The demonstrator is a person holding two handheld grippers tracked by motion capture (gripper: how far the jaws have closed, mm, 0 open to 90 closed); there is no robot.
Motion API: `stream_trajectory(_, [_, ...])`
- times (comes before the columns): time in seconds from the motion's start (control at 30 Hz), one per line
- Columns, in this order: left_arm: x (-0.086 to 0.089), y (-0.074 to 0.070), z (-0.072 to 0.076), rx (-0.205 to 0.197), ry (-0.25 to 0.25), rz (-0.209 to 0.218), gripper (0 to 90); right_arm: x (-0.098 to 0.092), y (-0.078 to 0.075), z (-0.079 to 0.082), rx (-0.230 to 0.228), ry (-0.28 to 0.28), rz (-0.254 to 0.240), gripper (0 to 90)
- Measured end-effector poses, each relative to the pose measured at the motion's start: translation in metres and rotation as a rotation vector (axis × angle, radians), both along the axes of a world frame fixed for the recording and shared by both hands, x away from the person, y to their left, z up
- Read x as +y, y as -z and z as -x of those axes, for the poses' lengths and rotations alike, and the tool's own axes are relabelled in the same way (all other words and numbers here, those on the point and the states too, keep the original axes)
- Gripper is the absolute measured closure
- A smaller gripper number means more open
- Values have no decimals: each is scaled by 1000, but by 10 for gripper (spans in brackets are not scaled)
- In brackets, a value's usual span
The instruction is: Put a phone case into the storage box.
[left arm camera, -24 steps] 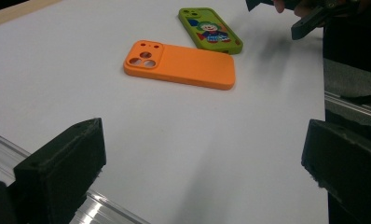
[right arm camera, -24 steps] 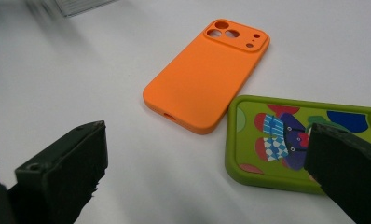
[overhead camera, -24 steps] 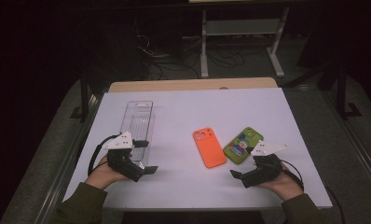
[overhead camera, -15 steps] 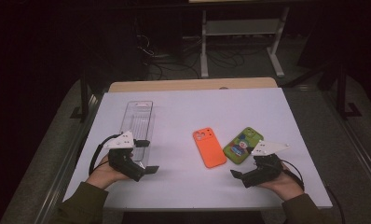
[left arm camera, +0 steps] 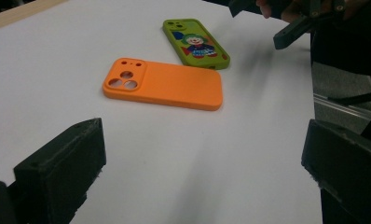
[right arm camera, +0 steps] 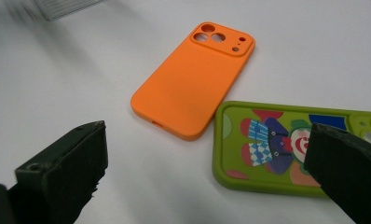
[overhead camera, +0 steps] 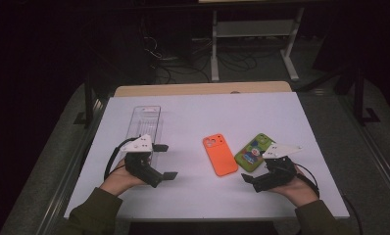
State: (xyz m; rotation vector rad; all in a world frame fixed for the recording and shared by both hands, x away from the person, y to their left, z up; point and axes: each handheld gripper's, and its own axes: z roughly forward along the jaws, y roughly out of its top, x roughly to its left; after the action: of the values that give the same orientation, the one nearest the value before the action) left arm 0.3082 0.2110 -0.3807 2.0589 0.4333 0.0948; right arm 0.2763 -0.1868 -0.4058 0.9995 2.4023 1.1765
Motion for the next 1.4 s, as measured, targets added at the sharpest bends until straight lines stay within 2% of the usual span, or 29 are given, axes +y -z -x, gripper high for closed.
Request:
stream_trajectory(0.13, [-4,-1,-3,-1,9,9,0,5,-1,-4,24,17,13,0])
stream_trajectory(0.2, [-5,0,-3,2,11,5,0,10,-3,-9,43,35,34,0])
stream_trajectory(0.43, [-4,0,-2,4,13,8,0,23,-5,-24,61,48,63,0])
stream_trajectory(0.73, [-5,0,-1,4,14,13,0,36,-5,-42,84,62,68,8])
stream_trajectory(0.83, [-5,0,-1,2,15,9,0,40,-7,-53,107,85,54,92])
stream_trajectory(0.87, [-5,0,-1,-3,20,7,0,40,-7,-53,107,85,54,92])
stream_trajectory(0.93, [-5,0,-1,-5,24,2,0,41,-8,-62,112,100,54,138])
stream_trajectory(0.97, [-5,0,-1,-4,24,3,0,43,-8,-70,125,114,59,191])
stream_trajectory(1.07, [-5,0,-1,-5,24,3,0,45,-7,-76,128,124,61,242])
stream_trajectory(1.2, [-5,0,-1,1,20,9,0,50,-4,-97,151,146,66,424])
stream_trajectory(1.23, [-5,0,-1,1,20,9,0,50,-4,-97,151,146,66,424])
stream_trajectory(1.27, [-5,0,-1,3,19,10,0,53,-3,-104,174,161,62,531])
stream_trajectory(1.3, [-5,0,-1,3,19,10,0,53,-3,-104,174,161,62,531])
stream_trajectory(1.4, [-5,0,0,0,18,9,0,58,2,-117,192,163,84,675])
